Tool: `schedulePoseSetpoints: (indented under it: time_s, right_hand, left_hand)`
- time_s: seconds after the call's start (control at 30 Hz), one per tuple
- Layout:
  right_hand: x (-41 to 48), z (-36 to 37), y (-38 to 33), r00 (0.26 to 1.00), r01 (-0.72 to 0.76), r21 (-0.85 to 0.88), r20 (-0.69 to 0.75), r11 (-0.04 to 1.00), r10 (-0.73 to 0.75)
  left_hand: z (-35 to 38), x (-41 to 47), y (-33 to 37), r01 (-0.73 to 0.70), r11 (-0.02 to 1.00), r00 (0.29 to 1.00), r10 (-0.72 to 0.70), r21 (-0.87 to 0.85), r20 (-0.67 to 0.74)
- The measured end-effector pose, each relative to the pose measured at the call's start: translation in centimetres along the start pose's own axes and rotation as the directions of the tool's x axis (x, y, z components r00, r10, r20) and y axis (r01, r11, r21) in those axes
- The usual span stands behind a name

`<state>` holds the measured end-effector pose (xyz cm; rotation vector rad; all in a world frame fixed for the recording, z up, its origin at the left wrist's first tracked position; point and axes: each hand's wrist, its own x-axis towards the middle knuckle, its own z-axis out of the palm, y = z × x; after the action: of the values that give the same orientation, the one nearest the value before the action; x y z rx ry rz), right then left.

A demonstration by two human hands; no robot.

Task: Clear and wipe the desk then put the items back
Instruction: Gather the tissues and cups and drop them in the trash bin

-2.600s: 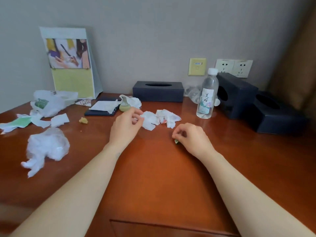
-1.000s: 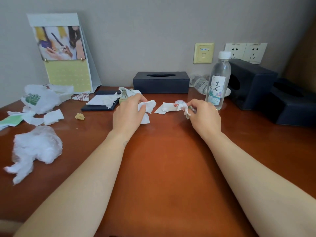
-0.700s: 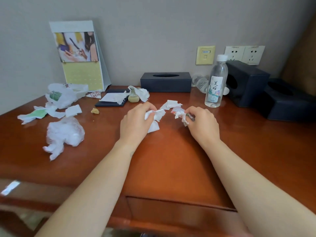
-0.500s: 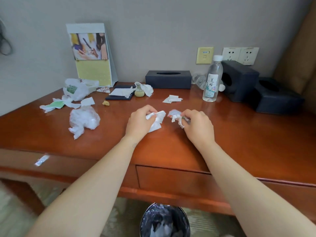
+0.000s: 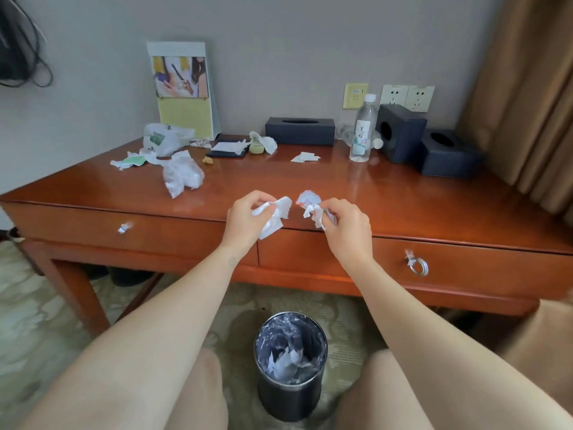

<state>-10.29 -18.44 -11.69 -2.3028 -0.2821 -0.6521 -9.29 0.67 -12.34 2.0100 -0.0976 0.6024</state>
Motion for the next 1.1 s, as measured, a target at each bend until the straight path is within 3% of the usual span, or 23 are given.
schedulePoseSetpoints:
  time_s: [0.1, 0.23, 0.5, 0.7, 0.93, 1.1]
  right_hand:
    - [-2.6, -0.2, -0.2, 1.000, -0.002, 0.008, 0.012, 1.000, 0.002]
    - [-6.0, 0.2, 0.1, 0.999, 0.005, 0.142, 0.033, 0.990, -0.009]
    - [-12.3, 3.8, 3.6, 0.966, -0.013, 0.148, 0.259, 0.989, -0.026]
    - [-16.2, 8.2, 8.8, 0.892, -0.242, 0.101, 0.415, 0.965, 0.181]
    - [-16.5, 12.6, 13.8, 0.736, -0.592, 0.109, 0.478, 0.799, 0.480]
    - [-14.7, 16.9, 16.2, 0.606, -0.737, 0.074, 0.514, 0.672, 0.607]
  left_hand:
    - [-0.5, -3.2, -1.0, 0.041, 0.998, 0.999, -0.042, -0.054, -0.022]
    - [-1.1, -7.2, -3.4, 0.159, 0.987, 0.983, -0.157, -0.020, 0.091]
    - [-0.9, -12.1, -8.8, 0.405, 0.914, 0.894, -0.394, -0.009, 0.213]
    - [2.5, -13.6, -13.5, 0.615, 0.788, 0.766, -0.591, -0.022, 0.252]
    - [7.0, -14.9, -19.8, 0.769, 0.639, 0.605, -0.730, 0.004, 0.319]
    - [10.0, -14.4, -22.8, 0.832, 0.554, 0.536, -0.815, 0.028, 0.220]
